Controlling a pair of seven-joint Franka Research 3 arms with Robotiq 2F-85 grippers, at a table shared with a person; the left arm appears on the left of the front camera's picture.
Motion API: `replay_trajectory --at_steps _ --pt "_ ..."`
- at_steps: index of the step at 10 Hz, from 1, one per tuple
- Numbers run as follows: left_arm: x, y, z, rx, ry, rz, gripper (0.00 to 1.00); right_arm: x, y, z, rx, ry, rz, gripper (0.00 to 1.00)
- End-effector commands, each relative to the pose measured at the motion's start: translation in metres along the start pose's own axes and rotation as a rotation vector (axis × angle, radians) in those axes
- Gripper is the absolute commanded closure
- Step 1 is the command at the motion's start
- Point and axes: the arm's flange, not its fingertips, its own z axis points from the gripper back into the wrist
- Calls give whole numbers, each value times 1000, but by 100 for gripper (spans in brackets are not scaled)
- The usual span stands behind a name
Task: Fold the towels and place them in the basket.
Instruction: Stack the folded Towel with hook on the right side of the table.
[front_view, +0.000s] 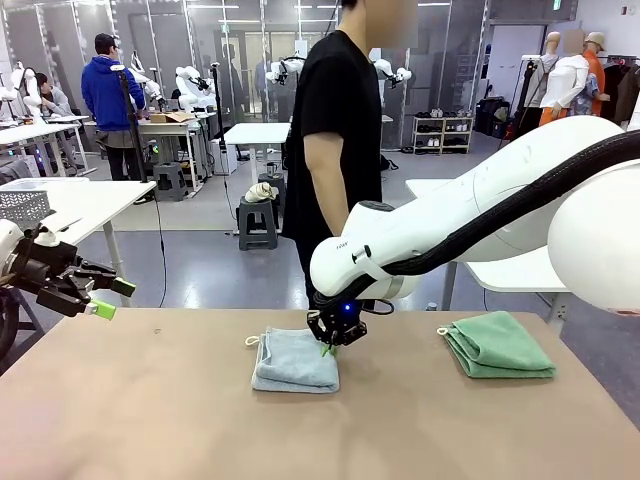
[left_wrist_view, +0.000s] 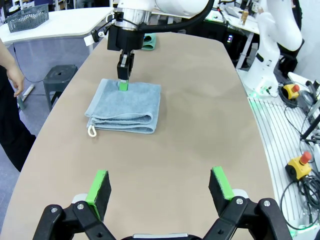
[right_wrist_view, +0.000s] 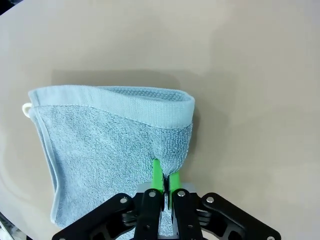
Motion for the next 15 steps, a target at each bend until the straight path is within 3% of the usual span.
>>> replay_trajectory --at_steps 1,4,5,7,9,15 --pt "1 -3 1 5 3 -3 0 -1 0 -1 9 6 5 100" --pt "1 -3 1 5 3 -3 0 -1 0 -1 9 6 5 100" --pt "1 -3 1 5 3 -3 0 0 1 0 1 1 1 94" --pt "1 -3 1 5 3 -3 0 -5 -11 47 11 -32 102 95" --pt "1 -3 1 5 3 -3 0 -9 -36 100 -61 -121 226 95" --pt "1 -3 1 5 3 -3 0 -21 -113 215 -227 -93 193 95"
